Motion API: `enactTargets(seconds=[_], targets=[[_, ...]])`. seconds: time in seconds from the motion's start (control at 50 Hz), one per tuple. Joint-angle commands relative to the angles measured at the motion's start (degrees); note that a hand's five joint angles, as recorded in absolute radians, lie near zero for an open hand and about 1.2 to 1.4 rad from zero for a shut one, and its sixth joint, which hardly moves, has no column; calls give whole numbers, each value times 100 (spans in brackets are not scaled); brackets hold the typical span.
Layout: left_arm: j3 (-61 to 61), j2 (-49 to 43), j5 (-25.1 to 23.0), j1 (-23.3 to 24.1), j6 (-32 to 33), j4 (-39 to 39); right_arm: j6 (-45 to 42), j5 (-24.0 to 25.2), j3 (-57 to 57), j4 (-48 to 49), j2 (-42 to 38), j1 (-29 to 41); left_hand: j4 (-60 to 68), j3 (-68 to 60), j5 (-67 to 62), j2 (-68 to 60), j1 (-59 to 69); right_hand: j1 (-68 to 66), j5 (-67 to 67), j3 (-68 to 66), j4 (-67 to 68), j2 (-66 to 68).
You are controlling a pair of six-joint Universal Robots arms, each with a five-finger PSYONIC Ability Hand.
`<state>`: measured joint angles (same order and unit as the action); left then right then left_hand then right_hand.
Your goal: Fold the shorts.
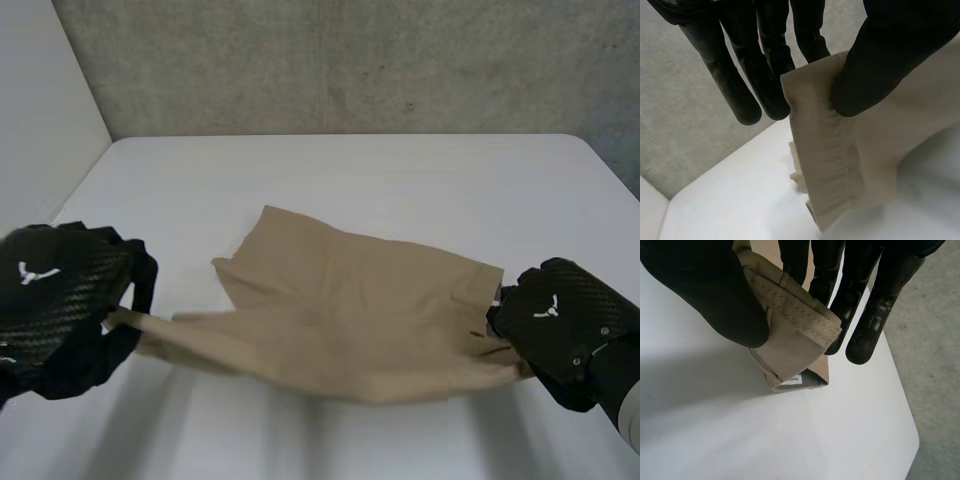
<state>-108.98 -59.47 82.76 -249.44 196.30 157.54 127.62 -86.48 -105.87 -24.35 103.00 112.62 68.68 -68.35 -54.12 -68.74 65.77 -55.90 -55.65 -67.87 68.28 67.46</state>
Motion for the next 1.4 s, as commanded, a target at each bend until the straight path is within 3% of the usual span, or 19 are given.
enactTargets(seconds=[0.02, 0.1, 0.2, 0.3, 0.4, 0.52, 0.72, 0.74, 0.76, 0.78, 0.8, 0.82, 0.9, 1.02, 1.12, 1.26, 1.4], targets=[[-167, -1180, -103, -202, 22, 1260, -35, 149, -65, 475, -684, -565, 1132, -1165, -1588, -1126, 1423, -2410, -1435, -1213, 1172, 1254], [-62, -1673, -103, -166, 31, 1736, -44, 140, 180, 808, -1421, -733, 1132, -1165, -1588, -1126, 1423, -2410, -1435, -1213, 1172, 1254], [788, -3392, -85, -123, 31, 2964, 26, 105, 901, 1178, -2310, -715, 1132, -1165, -1588, -1126, 1423, -2410, -1435, -1213, 1172, 1254], [1789, -4684, -41, 88, 22, 3572, 88, 26, 1630, 1547, -3224, -724, 1132, -1165, -1588, -1126, 1423, -2410, -1435, -1213, 1172, 1254], [2847, -5822, 64, 273, 180, 3731, 342, -184, 2333, 1907, -4024, -698, 1132, -1165, -1588, -1126, 1423, -2410, -1435, -1213, 1172, 1254], [4496, -7419, 328, 317, 856, 3959, 439, -650, 3054, 2391, -4877, -522, 1132, -1165, -1588, -1126, 1423, -2410, -1435, -1213, 1172, 1254], [5598, -8564, 284, 352, 928, 4250, 395, -941, 3442, 3287, -5466, -390, 1132, -1165, -1588, -1126, 1423, -2349, -1374, -1152, 1111, 1193], [5616, -8599, 275, 361, 928, 4259, 395, -949, 3451, 3471, -5501, -364, 885, -917, -1340, -878, 1176, -250, 725, 947, -988, -906], [5616, -8643, 258, 378, 928, 4311, 395, -967, 3451, 3559, -5510, -355, -1699, 1666, 1244, 1706, -1408, 1070, 2045, 2267, -2308, -2226], [5607, -8643, 240, 396, 928, 4372, 395, -993, 3451, 3630, -5510, -355, -3507, 3474, 3051, 3513, -3216, 2265, 3240, 3463, -3503, -3421], [5590, -8643, 223, 414, 928, 4451, 395, -1028, 3451, 3700, -5502, -346, -5173, 5141, 4718, 5180, -4883, 3426, 4401, 4624, -4664, -4582], [5564, -8635, 205, 440, 936, 4539, 421, -1124, 3459, 3823, -5475, -346, -5868, 5835, 5412, 5874, -5577, 4590, 5565, 5787, -5828, -5746], [5196, -8267, 170, 650, 919, 5293, 518, -1432, 3433, 4000, -5186, -346, -5868, 5835, 5412, 5874, -5577, 4590, 5565, 5787, -5828, -5746], [4562, -7458, 240, 704, 910, 5674, 1245, -1477, 3162, 4123, -4300, -416, -5868, 5835, 5412, 5874, -5577, 4590, 5565, 5787, -5828, -5746], [4052, -6780, 249, 765, 875, 5630, 2073, -1390, 2679, 3948, -3438, -425, -5868, 5835, 5412, 5874, -5577, 4590, 5565, 5787, -5828, -5746], [2603, -5559, 258, 748, 735, 5288, 2443, -941, 1826, 3227, -2769, -434, -5868, 5835, 5412, 5874, -5577, 4590, 5565, 5787, -5828, -5746], [1556, -4750, 302, 686, -47, 4646, 2935, -633, 824, 2840, -2434, -504, -5868, 5835, 5412, 5874, -5577, 4590, 5565, 5787, -5828, -5746]])
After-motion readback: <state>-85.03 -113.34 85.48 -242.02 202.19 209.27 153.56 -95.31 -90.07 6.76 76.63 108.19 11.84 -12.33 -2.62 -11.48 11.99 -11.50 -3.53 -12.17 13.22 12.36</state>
